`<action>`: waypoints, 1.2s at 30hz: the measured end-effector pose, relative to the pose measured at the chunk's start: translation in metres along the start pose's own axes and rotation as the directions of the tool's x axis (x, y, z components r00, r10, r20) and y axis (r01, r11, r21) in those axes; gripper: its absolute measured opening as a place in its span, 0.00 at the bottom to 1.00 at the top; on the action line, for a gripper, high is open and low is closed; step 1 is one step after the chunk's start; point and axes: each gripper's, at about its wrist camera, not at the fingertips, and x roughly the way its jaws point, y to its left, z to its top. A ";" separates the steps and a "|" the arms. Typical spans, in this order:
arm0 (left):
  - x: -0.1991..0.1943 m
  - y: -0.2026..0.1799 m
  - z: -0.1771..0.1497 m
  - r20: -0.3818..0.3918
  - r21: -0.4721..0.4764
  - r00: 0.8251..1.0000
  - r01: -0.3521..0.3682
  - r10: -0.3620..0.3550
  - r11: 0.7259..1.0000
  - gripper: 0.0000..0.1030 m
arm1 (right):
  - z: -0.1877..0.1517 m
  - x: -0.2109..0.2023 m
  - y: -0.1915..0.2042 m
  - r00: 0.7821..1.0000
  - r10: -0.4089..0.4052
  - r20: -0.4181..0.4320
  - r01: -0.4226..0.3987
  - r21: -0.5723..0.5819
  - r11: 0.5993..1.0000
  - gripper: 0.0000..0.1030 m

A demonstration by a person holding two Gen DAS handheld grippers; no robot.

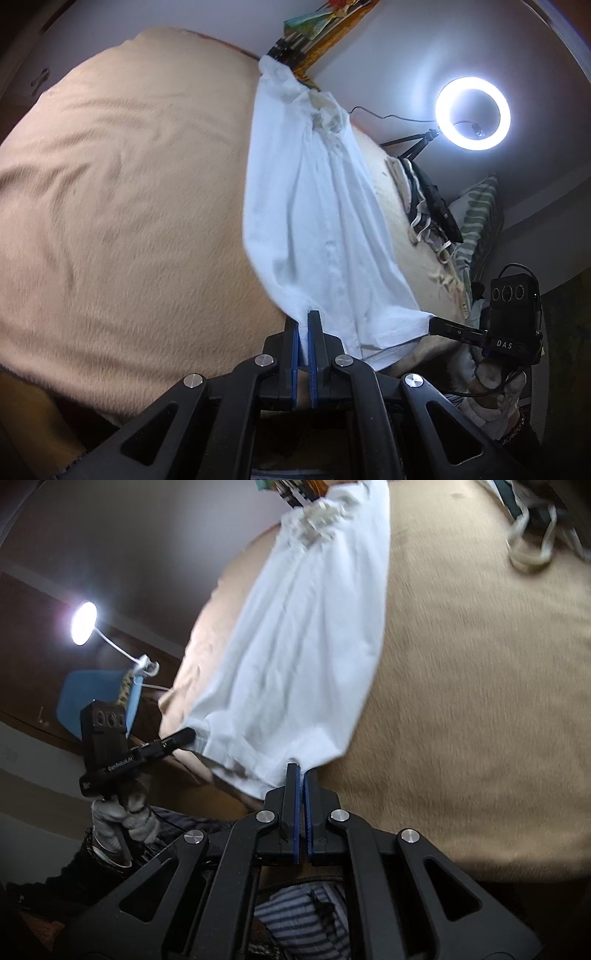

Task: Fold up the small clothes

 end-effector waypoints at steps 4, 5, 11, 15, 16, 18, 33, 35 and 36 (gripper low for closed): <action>-0.007 -0.009 0.030 0.045 0.013 0.999 0.002 -0.003 1.000 0.01 | 0.026 -0.008 0.007 0.999 -0.009 0.051 0.010 -0.020 1.000 0.03; -0.008 -0.010 0.038 0.056 0.013 0.998 0.003 -0.004 1.000 0.01 | 0.034 -0.011 0.006 0.998 -0.010 0.064 0.012 -0.021 1.000 0.03; 0.002 -0.014 0.089 0.096 0.014 0.995 -0.007 0.006 1.000 0.01 | 0.082 -0.014 -0.001 0.992 -0.026 0.121 0.026 0.002 1.000 0.03; 0.022 -0.011 0.118 0.090 0.006 0.996 -0.025 0.024 1.000 0.01 | 0.108 -0.001 -0.011 0.991 -0.048 0.128 0.044 0.033 0.998 0.03; 0.027 -0.009 0.123 0.086 0.000 0.996 -0.028 0.028 1.000 0.01 | 0.114 0.004 -0.015 0.991 -0.060 0.121 0.056 0.040 0.998 0.03; 0.038 -0.003 0.130 0.076 -0.017 0.996 -0.039 0.040 0.999 0.01 | 0.123 0.011 -0.022 0.992 -0.065 0.112 0.059 0.057 0.997 0.03; 0.060 0.015 0.149 0.081 -0.051 0.987 -0.133 0.137 0.990 0.30 | 0.152 0.048 -0.043 0.991 -0.130 0.041 0.126 0.100 0.987 0.05; 0.052 0.010 0.149 0.100 -0.019 0.986 -0.131 0.132 0.991 0.29 | 0.151 0.040 -0.039 0.986 -0.153 0.065 0.149 0.072 0.986 0.06; 0.047 0.004 0.147 0.108 0.014 0.986 -0.131 0.129 0.991 0.29 | 0.150 0.036 -0.036 0.984 -0.160 0.079 0.156 0.050 0.986 0.07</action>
